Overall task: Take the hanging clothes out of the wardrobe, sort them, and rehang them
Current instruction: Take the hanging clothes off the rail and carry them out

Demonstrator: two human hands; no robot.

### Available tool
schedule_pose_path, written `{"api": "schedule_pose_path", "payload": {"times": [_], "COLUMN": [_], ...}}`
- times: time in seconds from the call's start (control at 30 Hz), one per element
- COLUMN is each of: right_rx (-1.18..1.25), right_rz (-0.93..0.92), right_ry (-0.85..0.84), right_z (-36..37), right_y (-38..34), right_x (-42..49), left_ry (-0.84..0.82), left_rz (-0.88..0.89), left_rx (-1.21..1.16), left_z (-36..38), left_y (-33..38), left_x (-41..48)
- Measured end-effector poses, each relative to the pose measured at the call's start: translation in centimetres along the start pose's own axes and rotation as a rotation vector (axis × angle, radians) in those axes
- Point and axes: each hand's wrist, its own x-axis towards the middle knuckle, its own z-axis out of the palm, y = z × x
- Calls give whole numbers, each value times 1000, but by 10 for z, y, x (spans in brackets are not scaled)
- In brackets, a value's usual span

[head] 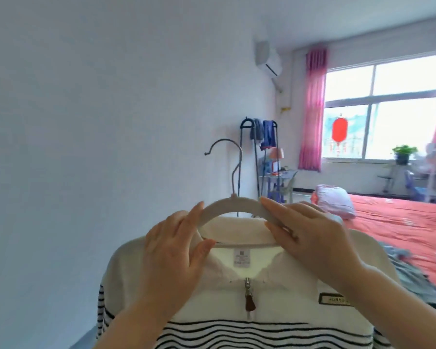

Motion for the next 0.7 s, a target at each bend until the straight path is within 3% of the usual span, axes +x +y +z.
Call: {"api": "schedule_pose_path", "payload": {"times": [0.37,0.7], "right_rx": [-448,-745], "right_rz": [285,553], "right_ry": [-53,-66], "right_z": [-68,-133], "right_y": [162,263], "right_x": [-106,-169], "left_ry": [-180,-259], "left_rz": [212,420], "left_rx": [-382,-703], "left_z": [224,360], "left_y": [126,249], "left_x": [54,93]}}
